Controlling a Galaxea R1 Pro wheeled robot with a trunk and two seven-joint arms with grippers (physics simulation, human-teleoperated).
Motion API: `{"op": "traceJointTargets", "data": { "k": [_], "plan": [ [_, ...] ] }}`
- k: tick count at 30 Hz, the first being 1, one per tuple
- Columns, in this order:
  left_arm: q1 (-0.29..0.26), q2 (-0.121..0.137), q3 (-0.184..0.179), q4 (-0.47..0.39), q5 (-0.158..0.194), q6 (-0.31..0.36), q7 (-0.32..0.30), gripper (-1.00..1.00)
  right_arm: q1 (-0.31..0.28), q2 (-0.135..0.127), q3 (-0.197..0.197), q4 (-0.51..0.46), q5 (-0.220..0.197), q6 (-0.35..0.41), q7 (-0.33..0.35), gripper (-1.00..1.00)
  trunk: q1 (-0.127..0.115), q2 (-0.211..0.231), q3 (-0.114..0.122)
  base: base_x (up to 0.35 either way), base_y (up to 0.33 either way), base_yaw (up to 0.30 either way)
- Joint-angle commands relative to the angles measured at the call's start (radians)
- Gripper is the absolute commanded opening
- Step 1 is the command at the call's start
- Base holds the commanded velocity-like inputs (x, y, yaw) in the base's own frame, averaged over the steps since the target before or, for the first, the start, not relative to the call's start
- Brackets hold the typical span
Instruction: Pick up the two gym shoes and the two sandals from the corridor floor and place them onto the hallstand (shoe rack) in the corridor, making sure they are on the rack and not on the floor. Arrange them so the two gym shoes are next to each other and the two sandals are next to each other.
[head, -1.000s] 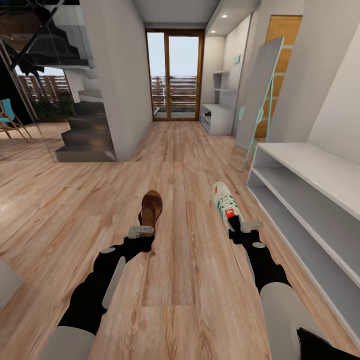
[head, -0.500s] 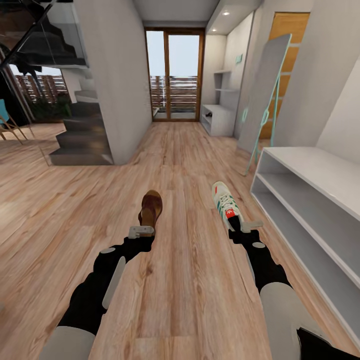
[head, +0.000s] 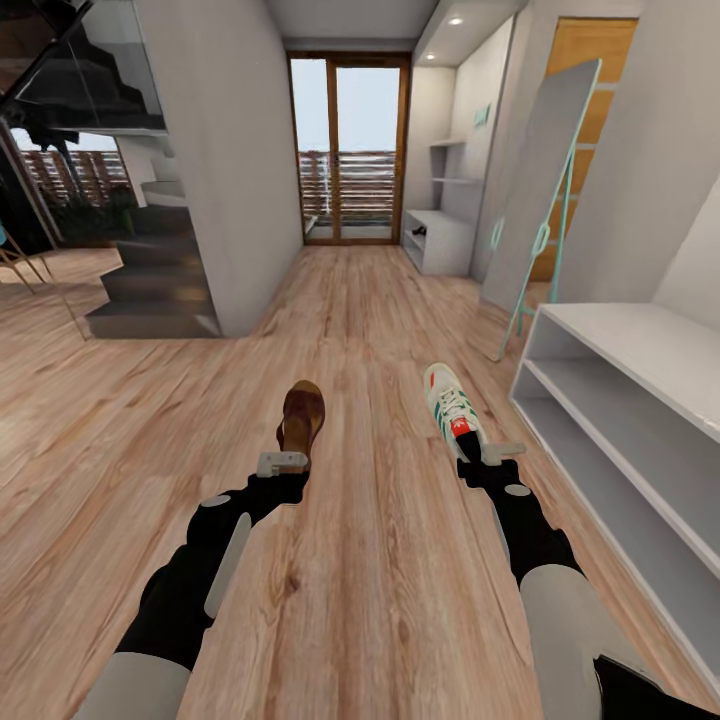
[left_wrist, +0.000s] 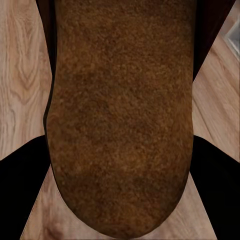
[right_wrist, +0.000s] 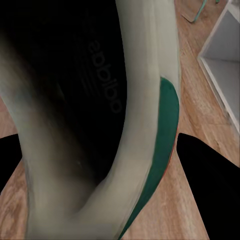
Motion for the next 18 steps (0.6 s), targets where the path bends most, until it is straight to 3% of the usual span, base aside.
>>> {"op": "traceJointTargets", "data": {
  "k": [1, 18],
  "plan": [
    [0.0, 0.0, 0.001, -0.001, 0.011, 0.006, 0.002, -1.0, -0.001, 0.002, -0.007, -0.003, 0.01, 0.003, 0.01, -1.0, 0.0, 0.0, -0.001, 0.346, 0.0, 0.0],
    [0.0, 0.0, 0.001, -0.001, 0.011, 0.006, 0.002, -1.0, -0.001, 0.002, -0.007, -0.003, 0.01, 0.003, 0.009, -1.0, 0.0, 0.0, -0.001, 0.346, 0.0, 0.049]
  ]
}}
